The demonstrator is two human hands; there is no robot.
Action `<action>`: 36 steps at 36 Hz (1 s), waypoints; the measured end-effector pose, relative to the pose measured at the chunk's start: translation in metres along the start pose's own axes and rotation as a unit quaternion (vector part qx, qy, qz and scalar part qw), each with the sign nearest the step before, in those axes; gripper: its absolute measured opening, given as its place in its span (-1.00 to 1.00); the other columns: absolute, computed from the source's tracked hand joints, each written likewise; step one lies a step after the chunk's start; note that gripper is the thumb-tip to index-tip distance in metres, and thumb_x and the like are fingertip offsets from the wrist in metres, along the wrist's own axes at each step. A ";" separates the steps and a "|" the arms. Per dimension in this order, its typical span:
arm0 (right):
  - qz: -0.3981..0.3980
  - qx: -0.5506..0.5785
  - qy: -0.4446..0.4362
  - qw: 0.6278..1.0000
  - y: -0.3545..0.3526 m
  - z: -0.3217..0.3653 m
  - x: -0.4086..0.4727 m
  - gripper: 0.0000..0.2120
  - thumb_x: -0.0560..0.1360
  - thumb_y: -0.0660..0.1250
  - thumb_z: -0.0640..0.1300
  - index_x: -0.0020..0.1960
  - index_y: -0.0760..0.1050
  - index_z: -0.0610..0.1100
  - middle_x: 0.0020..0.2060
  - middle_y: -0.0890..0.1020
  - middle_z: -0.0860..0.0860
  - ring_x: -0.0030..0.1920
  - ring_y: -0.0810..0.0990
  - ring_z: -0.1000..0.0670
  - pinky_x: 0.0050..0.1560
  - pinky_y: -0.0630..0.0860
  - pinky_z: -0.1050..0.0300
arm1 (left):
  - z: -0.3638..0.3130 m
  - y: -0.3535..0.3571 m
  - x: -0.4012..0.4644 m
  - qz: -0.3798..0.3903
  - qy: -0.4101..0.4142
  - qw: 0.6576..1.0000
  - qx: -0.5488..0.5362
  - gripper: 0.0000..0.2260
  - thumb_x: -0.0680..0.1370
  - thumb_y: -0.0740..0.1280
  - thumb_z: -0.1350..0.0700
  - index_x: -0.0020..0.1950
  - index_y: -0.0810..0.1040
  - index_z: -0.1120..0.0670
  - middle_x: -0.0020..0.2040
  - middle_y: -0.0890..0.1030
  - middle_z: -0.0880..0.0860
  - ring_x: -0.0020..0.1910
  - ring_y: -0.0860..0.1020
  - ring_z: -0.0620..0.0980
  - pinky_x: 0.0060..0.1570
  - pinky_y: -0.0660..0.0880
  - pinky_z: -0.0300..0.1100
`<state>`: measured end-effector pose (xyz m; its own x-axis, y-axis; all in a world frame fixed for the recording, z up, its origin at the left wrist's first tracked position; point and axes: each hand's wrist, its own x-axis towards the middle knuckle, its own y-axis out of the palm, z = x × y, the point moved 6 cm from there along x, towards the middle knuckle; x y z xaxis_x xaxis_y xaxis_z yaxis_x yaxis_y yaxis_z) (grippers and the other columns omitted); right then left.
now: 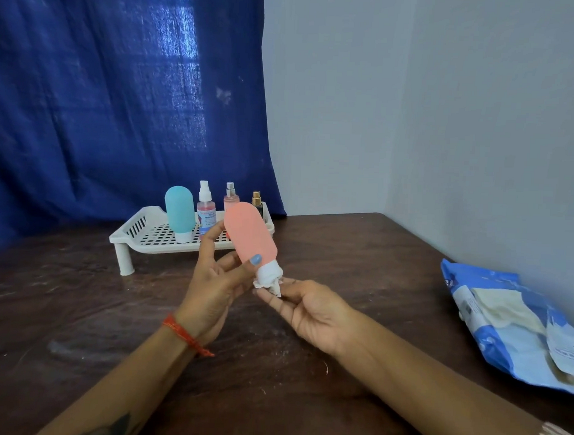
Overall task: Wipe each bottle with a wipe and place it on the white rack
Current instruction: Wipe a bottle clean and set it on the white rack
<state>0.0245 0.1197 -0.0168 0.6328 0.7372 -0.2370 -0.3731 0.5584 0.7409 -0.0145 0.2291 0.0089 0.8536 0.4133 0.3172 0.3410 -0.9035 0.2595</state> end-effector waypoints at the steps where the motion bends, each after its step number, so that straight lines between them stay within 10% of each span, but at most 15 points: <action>1: 0.003 0.008 0.005 1.000 0.000 -0.001 0.000 -0.77 0.53 0.09 -0.49 0.15 0.41 -0.47 0.01 0.57 -0.36 -0.07 0.61 -0.20 -0.22 0.62 0.06 | 0.000 0.001 0.000 -0.001 0.004 1.000 0.005 -0.34 0.32 0.39 0.23 0.30 0.26 -0.21 -0.05 0.70 0.00 0.00 0.66 -0.01 -0.15 0.63 -0.12; 19: -0.051 -0.078 -0.042 0.995 -0.019 0.025 0.002 -0.81 0.49 0.25 -0.43 0.08 0.50 -0.38 -0.18 0.67 -0.27 -0.23 0.69 -0.11 -0.34 0.62 0.14 | -0.001 -0.005 0.003 -0.014 0.104 0.956 0.276 -0.35 0.38 0.48 0.15 0.26 0.20 -0.30 0.38 0.37 0.05 0.23 0.47 0.03 0.05 0.50 -0.25; 27: -0.068 -0.190 -0.111 0.973 -0.017 0.038 0.001 -0.83 0.53 0.23 -0.35 0.07 0.53 -0.24 -0.13 0.68 -0.17 -0.17 0.69 -0.03 -0.27 0.61 0.20 | -0.001 -0.008 0.004 -0.019 0.066 0.930 0.362 -0.14 0.30 0.55 0.06 0.48 0.15 -0.05 -0.01 0.56 -0.07 0.01 0.58 -0.07 0.06 0.55 -0.12; 32: -0.161 -0.248 -0.271 0.916 -0.026 0.066 -0.003 -0.85 0.51 0.29 -0.31 0.03 0.56 -0.16 0.01 0.62 -0.13 -0.06 0.65 -0.04 -0.18 0.63 0.15 | 0.002 -0.003 0.003 0.009 0.085 0.906 0.415 -0.16 0.30 0.56 0.04 0.43 0.14 -0.13 -0.12 0.47 -0.27 -0.12 0.50 -0.26 -0.12 0.43 -0.39; 36: -0.203 -0.424 -0.421 0.776 -0.021 0.081 -0.013 -0.84 0.49 0.34 -0.24 0.03 0.59 -0.06 -0.05 0.65 -0.02 -0.06 0.61 0.03 -0.03 0.61 0.07 | -0.001 0.000 0.001 0.011 0.108 0.890 0.442 -0.14 0.29 0.57 0.10 0.43 0.13 -0.16 -0.12 0.46 -0.24 -0.12 0.48 -0.26 -0.12 0.40 -0.43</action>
<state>0.0792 0.0677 0.0216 0.9006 0.1235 0.4168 -0.1127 0.9923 -0.0506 -0.0138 0.2302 0.0101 0.8006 0.3198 0.5068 0.5836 -0.6081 -0.5382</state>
